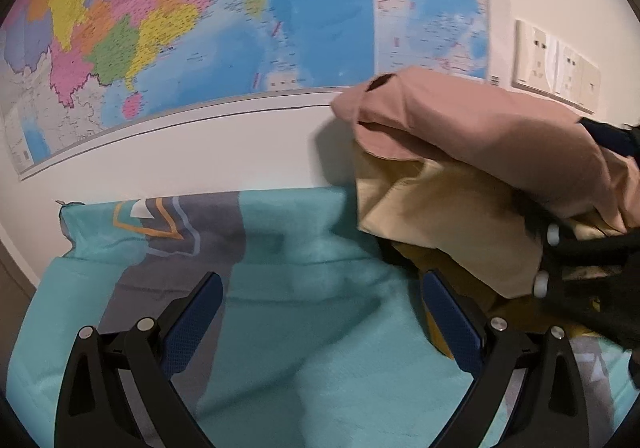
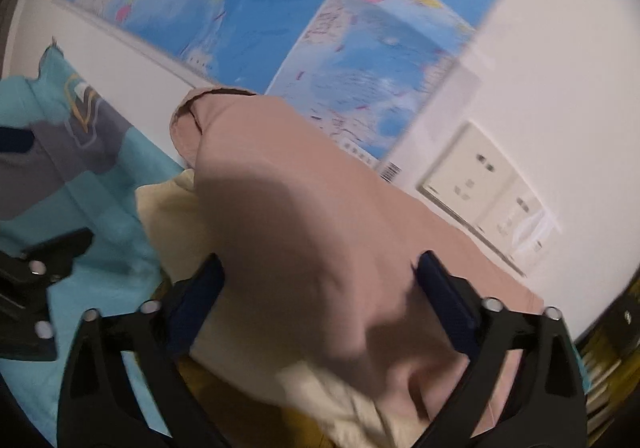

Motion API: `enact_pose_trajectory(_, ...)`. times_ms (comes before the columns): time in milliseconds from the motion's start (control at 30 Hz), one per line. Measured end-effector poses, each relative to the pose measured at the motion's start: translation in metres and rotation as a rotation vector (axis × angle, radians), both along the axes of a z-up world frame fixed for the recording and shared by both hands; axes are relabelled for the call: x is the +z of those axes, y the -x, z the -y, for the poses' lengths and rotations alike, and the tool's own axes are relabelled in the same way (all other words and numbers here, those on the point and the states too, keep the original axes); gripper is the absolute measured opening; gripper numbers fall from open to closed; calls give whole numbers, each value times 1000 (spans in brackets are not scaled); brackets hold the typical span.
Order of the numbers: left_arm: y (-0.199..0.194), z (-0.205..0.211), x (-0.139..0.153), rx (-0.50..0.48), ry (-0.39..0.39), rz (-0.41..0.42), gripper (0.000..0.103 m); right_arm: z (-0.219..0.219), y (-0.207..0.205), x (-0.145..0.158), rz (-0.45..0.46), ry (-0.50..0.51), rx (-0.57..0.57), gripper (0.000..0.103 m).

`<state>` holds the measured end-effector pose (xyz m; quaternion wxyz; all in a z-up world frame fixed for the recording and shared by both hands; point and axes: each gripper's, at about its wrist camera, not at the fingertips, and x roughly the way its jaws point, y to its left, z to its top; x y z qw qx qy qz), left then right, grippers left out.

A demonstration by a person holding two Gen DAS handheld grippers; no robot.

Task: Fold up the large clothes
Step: 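Grasp the pink jacket's collar with the right tool and lift it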

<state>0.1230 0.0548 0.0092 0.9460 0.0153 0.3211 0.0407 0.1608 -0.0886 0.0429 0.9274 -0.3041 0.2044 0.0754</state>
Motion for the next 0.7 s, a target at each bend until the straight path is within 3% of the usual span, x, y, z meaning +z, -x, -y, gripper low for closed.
enact_pose_trajectory(67,-5,-5,-2,2,2,-3,96,9,-4,16,-47,-62,40,27)
enact_pose_trajectory(133,-11,-10,-4,3,-2,0,96,23,-1,42,-44,-115,47,12)
enact_pose_trajectory(300,-27,-18,2,-42,26,29,96,91,10,145,31,-324,31,9)
enact_pose_trajectory(400,-33,-11,13,-122,52,79,96,136,15,184,66,-414,2,9)
enact_pose_trajectory(567,-34,18,35,-308,97,187,96,177,23,221,118,-464,-10,9)
enact_pose_trajectory(700,-33,57,47,-574,162,247,96,194,27,239,129,-518,-4,9)
